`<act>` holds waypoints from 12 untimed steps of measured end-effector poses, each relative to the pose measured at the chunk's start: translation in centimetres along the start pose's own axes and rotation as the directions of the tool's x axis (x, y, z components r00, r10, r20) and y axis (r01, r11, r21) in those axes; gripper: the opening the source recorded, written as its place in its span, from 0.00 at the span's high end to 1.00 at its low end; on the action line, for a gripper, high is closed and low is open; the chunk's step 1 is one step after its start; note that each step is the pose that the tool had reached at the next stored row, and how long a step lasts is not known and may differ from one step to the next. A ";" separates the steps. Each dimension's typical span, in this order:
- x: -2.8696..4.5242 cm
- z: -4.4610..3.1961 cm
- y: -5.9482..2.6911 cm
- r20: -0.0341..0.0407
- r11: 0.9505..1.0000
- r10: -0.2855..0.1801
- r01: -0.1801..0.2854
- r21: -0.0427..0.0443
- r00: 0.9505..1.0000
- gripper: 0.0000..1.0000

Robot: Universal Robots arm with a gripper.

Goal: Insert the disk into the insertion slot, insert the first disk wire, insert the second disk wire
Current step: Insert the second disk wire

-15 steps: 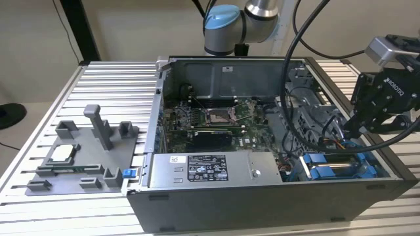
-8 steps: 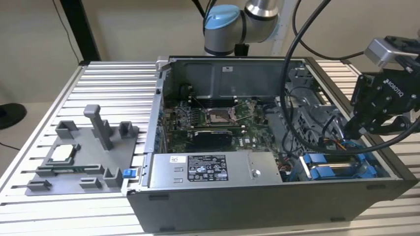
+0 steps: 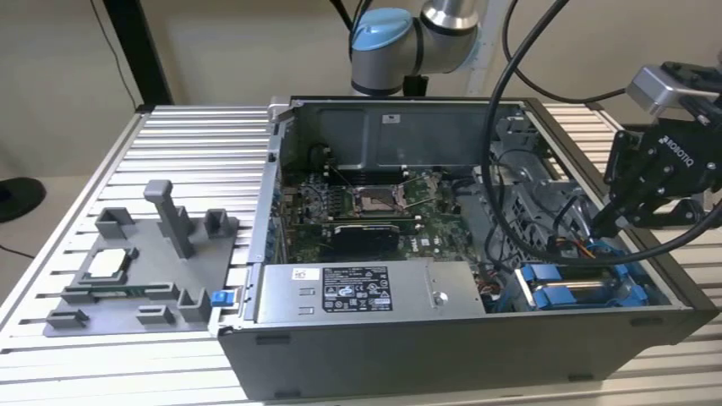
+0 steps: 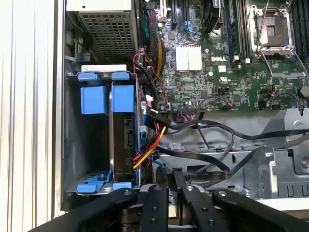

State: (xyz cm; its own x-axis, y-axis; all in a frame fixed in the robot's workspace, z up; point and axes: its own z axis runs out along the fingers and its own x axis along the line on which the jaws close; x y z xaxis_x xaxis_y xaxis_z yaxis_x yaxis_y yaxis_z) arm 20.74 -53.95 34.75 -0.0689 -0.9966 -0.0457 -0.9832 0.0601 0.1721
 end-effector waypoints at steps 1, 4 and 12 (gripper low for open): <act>0.00 0.00 0.00 0.000 1.000 0.000 0.000 0.000 1.000 1.00; 0.00 -0.01 0.03 0.000 1.000 0.000 0.000 0.000 1.000 1.00; 0.05 -0.08 0.53 0.000 1.000 0.000 0.000 0.005 1.000 1.00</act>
State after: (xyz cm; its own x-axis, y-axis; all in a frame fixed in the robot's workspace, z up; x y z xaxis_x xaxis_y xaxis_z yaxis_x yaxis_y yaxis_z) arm 20.23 -53.98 34.92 -0.0686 -0.9966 -0.0459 -0.9841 0.0601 0.1673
